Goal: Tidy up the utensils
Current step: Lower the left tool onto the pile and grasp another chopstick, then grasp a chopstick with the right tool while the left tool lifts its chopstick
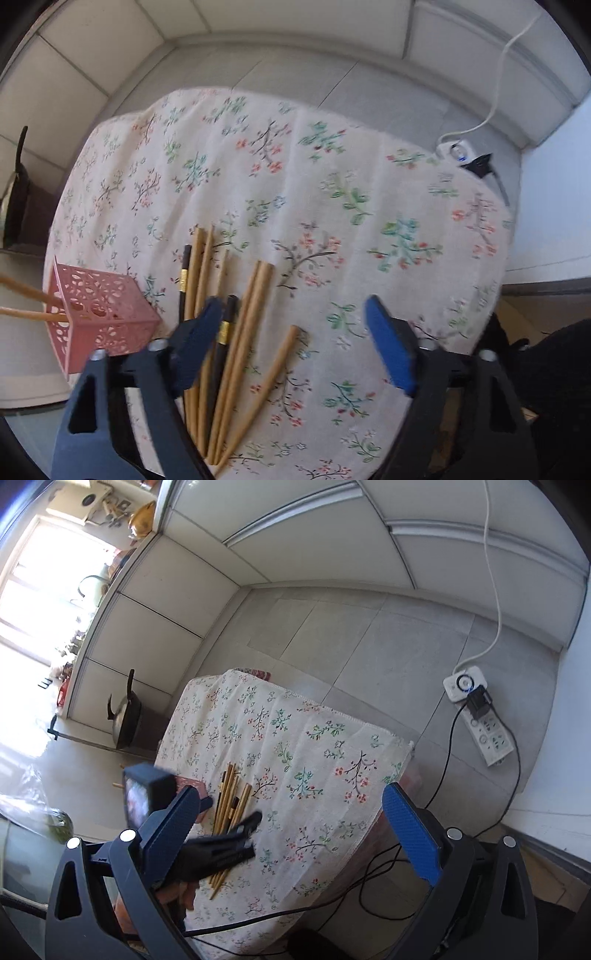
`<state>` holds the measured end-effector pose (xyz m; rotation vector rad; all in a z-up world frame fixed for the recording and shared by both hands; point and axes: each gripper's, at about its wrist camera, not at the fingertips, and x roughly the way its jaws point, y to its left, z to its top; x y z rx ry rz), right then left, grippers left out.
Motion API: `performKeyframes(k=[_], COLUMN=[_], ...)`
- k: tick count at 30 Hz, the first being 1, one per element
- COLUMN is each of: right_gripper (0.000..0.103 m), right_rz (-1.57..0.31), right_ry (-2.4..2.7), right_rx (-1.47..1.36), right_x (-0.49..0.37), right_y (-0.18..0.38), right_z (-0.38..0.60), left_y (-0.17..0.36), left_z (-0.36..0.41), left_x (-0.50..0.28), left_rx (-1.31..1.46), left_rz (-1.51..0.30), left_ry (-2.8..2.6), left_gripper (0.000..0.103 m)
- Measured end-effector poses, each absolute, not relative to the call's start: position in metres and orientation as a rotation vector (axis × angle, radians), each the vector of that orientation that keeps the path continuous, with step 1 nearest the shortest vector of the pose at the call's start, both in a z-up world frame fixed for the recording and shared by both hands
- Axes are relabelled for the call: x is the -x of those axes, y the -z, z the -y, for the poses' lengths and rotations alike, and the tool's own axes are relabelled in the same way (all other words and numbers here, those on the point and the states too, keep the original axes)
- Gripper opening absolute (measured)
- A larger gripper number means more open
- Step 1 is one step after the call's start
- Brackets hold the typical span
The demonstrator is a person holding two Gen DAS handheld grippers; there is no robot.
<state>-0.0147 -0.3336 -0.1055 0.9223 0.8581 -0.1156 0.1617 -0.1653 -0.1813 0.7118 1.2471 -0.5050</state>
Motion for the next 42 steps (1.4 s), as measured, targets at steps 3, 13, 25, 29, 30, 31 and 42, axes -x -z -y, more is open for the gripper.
performKeyframes(k=[3,13,25,29,30,31,42], right_gripper=[0.096,0.096,0.096,0.096,0.096,0.096,0.096], right_rz=[-0.891,-0.937,-0.978,-1.005,-1.009,-1.013,-1.043], right_ry=[0.090,0.074,0.070,0.061,0.060,0.062,0.107], right_rx=[-0.924,-0.934,-0.929,-0.948,-0.947,-0.946,-0.932], right_x=[0.010,0.006,0.000,-0.003,-0.004,-0.005,-0.015], right_y=[0.111,0.120,0.128,0.134,0.135,0.136,0.145], right_z=[0.332,0.333,0.329,0.328,0.326,0.326,0.314], left_y=[0.184,0.199,0.220,0.219,0.219,0.218,0.156], left_z=[0.168,0.155,0.156,0.148,0.145,0.143,0.113], left_x=[-0.176,-0.208,-0.209,-0.220,-0.222,-0.222,-0.148], left_rx=[-0.747,-0.724,-0.746,-0.643,-0.616,-0.598,-0.619], left_rz=[-1.254,-1.358,-1.382,-1.427,-1.428,-1.421,-0.967], left_ry=[0.461,0.410,0.477,0.484,0.486,0.488,0.415], left_gripper=[0.060,0.018,0.008,0.008,0.008,0.007,0.004])
